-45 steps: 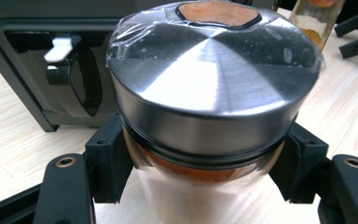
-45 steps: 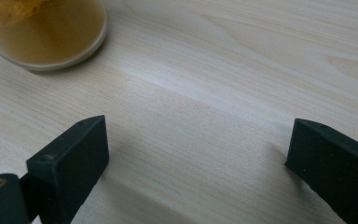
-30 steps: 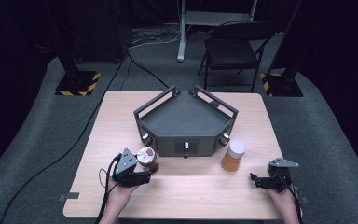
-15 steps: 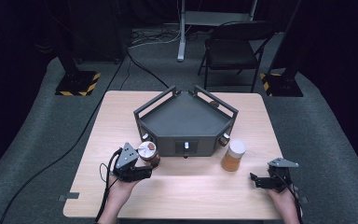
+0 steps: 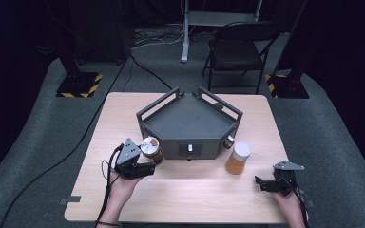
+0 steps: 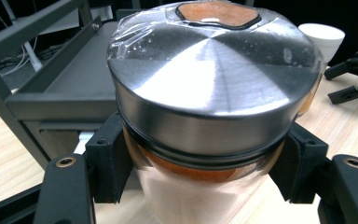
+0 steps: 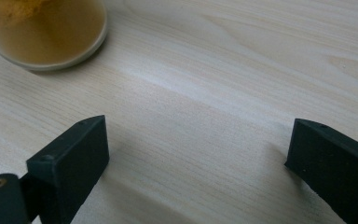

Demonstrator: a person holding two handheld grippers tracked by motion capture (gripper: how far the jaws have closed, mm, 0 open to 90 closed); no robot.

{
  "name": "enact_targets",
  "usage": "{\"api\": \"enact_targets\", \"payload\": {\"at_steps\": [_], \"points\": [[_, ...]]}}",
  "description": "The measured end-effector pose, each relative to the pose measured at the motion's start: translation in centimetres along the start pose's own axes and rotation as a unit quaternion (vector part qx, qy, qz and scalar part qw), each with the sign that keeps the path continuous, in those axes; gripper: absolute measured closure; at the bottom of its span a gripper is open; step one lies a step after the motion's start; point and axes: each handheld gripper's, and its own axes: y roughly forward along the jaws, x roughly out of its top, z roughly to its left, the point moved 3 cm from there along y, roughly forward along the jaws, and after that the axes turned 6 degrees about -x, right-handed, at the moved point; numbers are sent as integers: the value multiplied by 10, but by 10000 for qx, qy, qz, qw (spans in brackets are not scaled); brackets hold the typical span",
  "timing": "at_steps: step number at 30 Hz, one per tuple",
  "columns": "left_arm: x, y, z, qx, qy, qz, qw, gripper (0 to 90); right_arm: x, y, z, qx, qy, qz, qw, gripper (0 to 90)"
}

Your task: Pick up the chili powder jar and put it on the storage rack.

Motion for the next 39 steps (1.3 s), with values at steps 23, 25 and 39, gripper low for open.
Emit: {"api": "enact_targets", "payload": {"at_steps": [23, 25, 39], "points": [[32, 9, 11, -115, -8, -153, 9998, 315, 0, 0, 0, -1, -1, 0, 10000, 44], [34, 11, 12, -114, -11, -149, 9998, 315, 0, 0, 0, -1, -3, 0, 10000, 44], [46, 32, 17, 78, -76, -180, 9998, 314, 0, 0, 0, 1, -2, 0, 10000, 44]]}}
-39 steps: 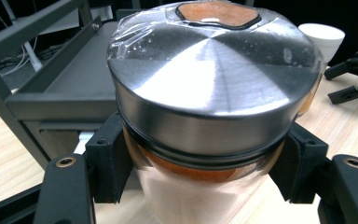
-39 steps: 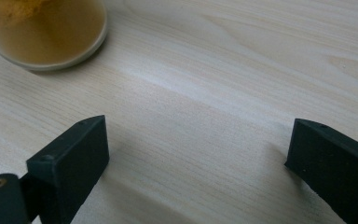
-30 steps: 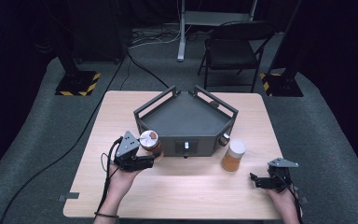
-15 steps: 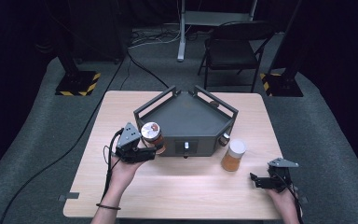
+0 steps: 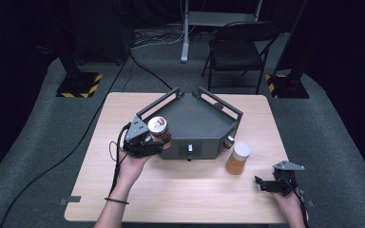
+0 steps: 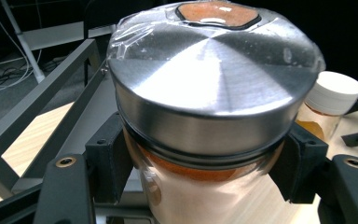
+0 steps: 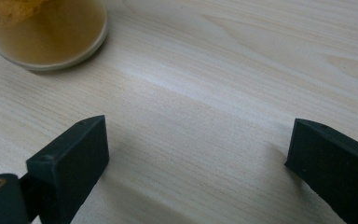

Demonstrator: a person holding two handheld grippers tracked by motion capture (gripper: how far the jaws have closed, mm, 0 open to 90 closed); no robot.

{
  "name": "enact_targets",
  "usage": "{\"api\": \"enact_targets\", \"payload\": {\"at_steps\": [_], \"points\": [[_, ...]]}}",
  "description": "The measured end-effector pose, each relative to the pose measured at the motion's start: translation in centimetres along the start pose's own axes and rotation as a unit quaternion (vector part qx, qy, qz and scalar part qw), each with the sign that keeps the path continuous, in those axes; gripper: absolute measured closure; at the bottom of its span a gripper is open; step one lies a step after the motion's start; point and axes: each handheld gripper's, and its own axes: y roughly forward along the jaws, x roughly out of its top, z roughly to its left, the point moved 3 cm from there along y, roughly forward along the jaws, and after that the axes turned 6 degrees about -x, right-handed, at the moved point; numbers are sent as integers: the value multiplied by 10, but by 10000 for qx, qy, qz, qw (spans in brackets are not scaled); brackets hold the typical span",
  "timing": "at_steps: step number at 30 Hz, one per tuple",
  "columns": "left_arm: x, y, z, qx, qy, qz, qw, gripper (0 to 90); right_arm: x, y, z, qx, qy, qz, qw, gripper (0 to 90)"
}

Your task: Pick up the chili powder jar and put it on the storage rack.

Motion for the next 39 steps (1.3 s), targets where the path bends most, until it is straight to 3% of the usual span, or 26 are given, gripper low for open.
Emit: {"api": "enact_targets", "payload": {"at_steps": [7, 25, 39], "points": [[8, 18, 1, 142, -5, 108, 9998, 315, 0, 0, 0, 0, -1, 0, 10000, 44], [22, 39, 6, 386, -29, 231, 9990, 315, 0, 0, 0, 3, -3, 0, 10000, 43], [27, 56, 12, 489, -207, 412, 9977, 315, 0, 0, 0, 9, -8, 3, 10000, 41]]}}
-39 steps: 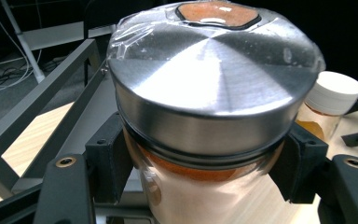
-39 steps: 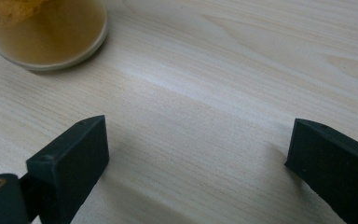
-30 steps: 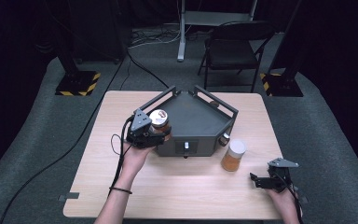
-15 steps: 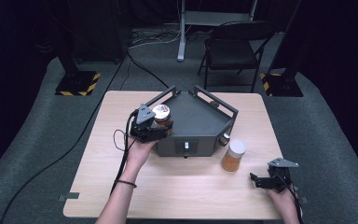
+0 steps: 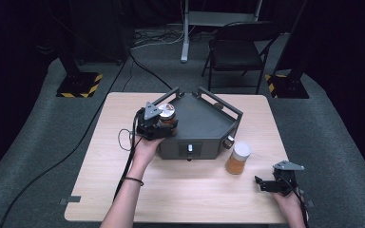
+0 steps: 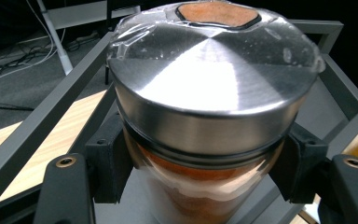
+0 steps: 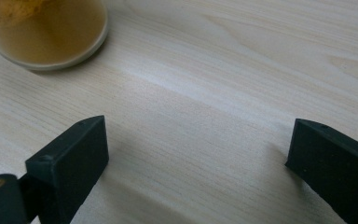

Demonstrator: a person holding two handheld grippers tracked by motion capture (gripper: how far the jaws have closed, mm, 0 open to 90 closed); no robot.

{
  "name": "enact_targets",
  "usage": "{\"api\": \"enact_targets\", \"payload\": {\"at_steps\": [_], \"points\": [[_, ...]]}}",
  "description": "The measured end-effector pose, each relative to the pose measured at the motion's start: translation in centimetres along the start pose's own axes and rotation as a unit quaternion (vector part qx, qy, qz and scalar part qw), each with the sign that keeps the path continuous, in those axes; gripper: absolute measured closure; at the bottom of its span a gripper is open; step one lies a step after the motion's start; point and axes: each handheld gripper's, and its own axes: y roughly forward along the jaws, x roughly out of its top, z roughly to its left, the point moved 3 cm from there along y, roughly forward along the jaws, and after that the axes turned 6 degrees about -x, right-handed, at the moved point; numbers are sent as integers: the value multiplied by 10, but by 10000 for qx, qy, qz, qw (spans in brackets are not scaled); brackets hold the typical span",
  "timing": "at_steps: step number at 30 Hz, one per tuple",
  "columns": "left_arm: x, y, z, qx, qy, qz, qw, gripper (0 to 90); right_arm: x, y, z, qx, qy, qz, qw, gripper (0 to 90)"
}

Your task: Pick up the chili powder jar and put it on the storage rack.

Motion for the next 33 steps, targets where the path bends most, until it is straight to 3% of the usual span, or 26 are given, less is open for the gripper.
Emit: {"api": "enact_targets", "payload": {"at_steps": [26, 33], "points": [[7, 18, -1, 145, 54, 299, 9994, 314, 0, 0, 0, 7, -6, -1, 10000, 41], [7, 19, 3, 80, -84, 309, 9995, 313, 0, 0, 0, 8, -7, -1, 10000, 41]]}}
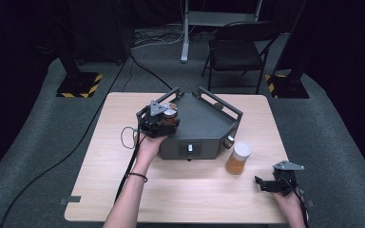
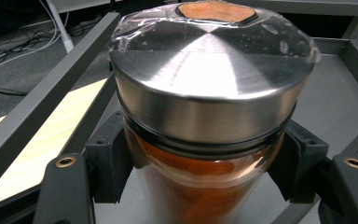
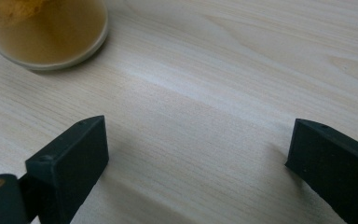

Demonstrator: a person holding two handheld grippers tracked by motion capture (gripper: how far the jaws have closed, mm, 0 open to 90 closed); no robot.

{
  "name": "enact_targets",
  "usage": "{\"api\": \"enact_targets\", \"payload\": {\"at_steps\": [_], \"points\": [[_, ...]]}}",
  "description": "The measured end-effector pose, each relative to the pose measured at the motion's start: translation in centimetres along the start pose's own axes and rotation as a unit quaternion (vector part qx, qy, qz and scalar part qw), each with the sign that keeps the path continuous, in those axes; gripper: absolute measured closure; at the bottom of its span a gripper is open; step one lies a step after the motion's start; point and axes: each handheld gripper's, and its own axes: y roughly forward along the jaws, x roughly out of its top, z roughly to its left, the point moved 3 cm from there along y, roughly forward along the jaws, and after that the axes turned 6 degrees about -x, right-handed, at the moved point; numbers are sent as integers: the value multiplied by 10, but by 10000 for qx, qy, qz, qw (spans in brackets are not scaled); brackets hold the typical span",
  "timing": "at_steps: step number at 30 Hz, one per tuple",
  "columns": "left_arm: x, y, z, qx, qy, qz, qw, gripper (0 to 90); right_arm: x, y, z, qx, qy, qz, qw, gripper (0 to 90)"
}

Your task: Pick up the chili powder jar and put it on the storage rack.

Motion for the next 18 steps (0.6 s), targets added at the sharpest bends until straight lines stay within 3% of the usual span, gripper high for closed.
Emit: {"api": "enact_targets", "payload": {"at_steps": [5, 9, 12, 16, 18], "points": [[-1, -4, 1, -27, -8, -63, 10000, 286, 0, 0, 0, 0, 0, 0, 10000, 41], [-1, -10, 0, -10, -10, -150, 9999, 209, 0, 0, 0, 4, -3, -1, 10000, 41], [-1, -11, -2, 90, -78, -147, 9998, 102, 0, 0, 0, 3, -3, -1, 10000, 41], [-3, -14, -3, 179, -72, -180, 9997, 39, 0, 0, 0, 4, -6, 0, 10000, 41], [-3, -16, -2, 122, -55, -172, 9998, 34, 0, 0, 0, 3, -2, -1, 10000, 41]]}}
